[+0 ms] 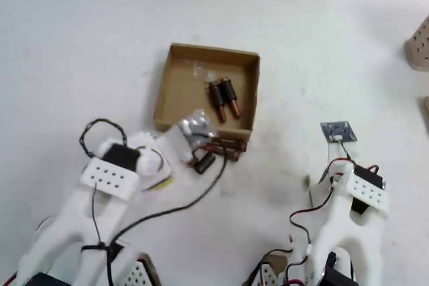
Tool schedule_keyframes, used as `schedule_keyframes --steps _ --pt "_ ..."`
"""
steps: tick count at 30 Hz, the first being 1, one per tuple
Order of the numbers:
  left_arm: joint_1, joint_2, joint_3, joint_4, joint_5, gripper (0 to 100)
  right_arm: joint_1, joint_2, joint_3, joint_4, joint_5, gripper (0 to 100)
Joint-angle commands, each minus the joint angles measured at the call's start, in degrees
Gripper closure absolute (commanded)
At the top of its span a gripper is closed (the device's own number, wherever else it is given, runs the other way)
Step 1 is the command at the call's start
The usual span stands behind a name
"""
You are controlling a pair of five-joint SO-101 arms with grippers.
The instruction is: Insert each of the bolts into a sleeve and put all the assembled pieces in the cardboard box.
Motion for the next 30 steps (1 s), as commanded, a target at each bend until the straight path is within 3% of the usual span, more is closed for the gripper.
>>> schedule_keyframes --steps 1,8,15,30 --pt "5.76 0.22 -1.05 -0.53 -15.91 84 0.66 -0.66 -0.18 -0.84 0.79 98.1" --pt "6.55 0.75 -5.01 -0.18 -22.59 84 0.66 -0.66 0.09 -0.84 4.84 98.1" --pt "9.36 1.71 -8.70 -0.62 -23.21 83 0.57 -0.66 0.62 -1.63 5.01 98.1" --pt "10.07 28.70 -19.96 -4.31 -23.30 84 -0.31 -0.66 0.70 -1.63 5.19 98.1"
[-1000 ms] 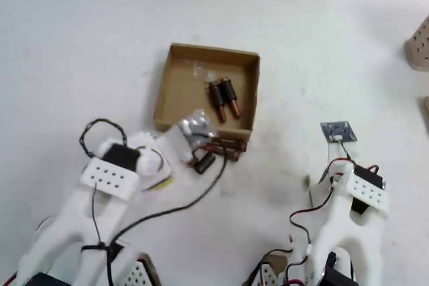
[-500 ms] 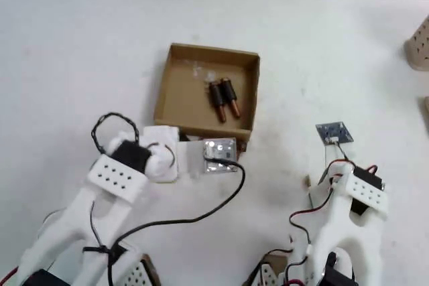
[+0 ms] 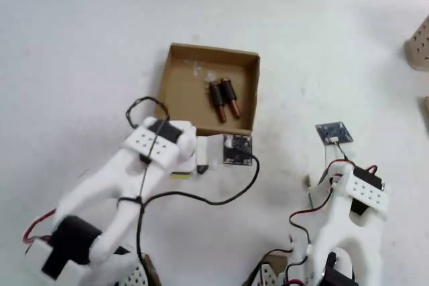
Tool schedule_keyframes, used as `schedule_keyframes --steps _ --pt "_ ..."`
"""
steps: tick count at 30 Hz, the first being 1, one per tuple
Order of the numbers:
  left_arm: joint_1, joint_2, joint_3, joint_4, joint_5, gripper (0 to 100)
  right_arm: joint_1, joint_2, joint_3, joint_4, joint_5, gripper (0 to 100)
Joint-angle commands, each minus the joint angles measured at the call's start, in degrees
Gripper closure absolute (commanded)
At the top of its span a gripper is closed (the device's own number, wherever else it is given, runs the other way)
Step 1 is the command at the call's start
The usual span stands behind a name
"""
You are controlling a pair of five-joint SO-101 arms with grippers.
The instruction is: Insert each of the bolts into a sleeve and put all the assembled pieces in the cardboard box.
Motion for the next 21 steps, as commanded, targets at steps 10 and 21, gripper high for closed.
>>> schedule_keyframes --steps 10,21 --pt "-2.51 8.40 -3.78 -7.47 -0.62 84 -0.40 -0.66 -0.26 -0.48 2.11 98.1" --pt "-4.97 12.44 -5.01 -7.21 -0.62 97 -0.40 -0.66 -0.18 -0.48 2.20 98.1"
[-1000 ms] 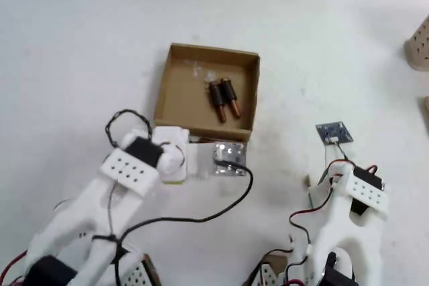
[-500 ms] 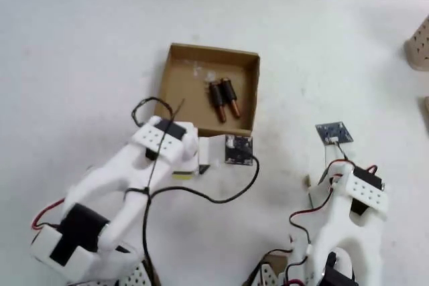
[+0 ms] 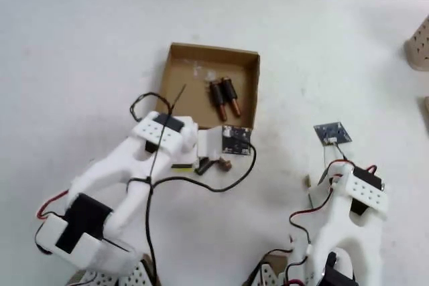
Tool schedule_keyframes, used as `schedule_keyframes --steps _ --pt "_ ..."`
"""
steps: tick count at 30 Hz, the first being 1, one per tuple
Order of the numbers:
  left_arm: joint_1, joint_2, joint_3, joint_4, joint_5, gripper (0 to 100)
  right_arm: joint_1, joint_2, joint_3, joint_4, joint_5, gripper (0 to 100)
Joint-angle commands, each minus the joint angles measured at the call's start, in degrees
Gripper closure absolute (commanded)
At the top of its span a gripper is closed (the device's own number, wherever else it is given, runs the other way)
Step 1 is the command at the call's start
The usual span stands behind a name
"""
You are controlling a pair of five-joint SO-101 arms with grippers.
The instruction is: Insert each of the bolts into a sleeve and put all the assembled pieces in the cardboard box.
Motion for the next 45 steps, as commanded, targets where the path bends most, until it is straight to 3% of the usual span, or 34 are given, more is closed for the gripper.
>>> schedule_keyframes --steps 1,6,9,13,20,23,27,34,45 --pt "-1.98 0.40 -0.44 -0.35 -0.44 98 -0.40 -0.66 -0.26 -0.48 0.79 98.1" --pt "-1.98 0.40 -0.97 4.57 0.53 98 -0.40 -0.66 -0.26 -0.48 0.79 98.1" --pt "-3.47 0.40 -1.05 6.24 7.30 98 -0.40 -0.66 -0.26 -0.48 0.79 98.1" --pt "-7.34 0.40 -2.81 6.33 24.44 98 -0.40 -0.66 -0.26 -0.48 0.79 98.1" --pt "-18.51 0.40 -5.19 6.86 63.56 98 -0.40 -0.66 -0.26 -0.48 0.79 98.1" --pt "-23.25 0.40 -5.19 7.30 71.12 98 -0.40 -0.66 -0.26 -0.48 0.79 98.1" --pt "-25.45 -0.04 -5.19 7.56 71.03 96 -0.40 -0.66 -0.26 -0.48 0.79 98.1" --pt "-19.56 -10.77 -1.05 11.69 70.51 81 -0.40 -0.66 -0.26 -0.48 0.79 98.1" --pt "-21.58 -23.87 9.67 10.37 45.80 81 -0.40 -0.66 -0.18 -0.48 0.79 98.1"
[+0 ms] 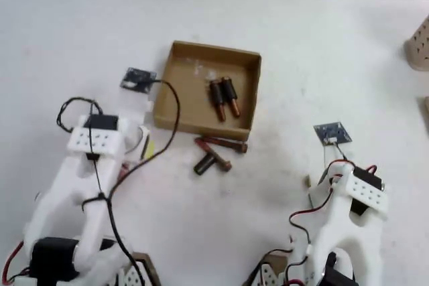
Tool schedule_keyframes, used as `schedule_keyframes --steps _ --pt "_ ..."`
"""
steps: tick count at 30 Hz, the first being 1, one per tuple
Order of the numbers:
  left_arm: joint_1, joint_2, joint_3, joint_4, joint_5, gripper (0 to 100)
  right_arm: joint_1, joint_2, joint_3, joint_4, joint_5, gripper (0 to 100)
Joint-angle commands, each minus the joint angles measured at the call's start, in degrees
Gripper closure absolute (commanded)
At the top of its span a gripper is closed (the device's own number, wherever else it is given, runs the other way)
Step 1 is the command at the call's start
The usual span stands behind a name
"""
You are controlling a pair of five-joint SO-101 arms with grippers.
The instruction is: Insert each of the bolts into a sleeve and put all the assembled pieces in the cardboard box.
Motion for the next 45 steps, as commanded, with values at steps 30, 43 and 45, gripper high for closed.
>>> schedule_keyframes --steps 30,43,45 --pt "-4.70 17.45 -8.53 -5.54 -11.43 76 -2.33 -21.41 11.34 -1.45 0.79 98.1" --pt "-3.74 24.92 -15.56 -5.71 -3.34 90 -2.33 -20.53 11.08 -1.63 0.79 98.1" --pt "-3.30 25.01 -15.47 -5.45 -4.40 91 -2.33 -20.53 11.08 -1.63 0.79 98.1"
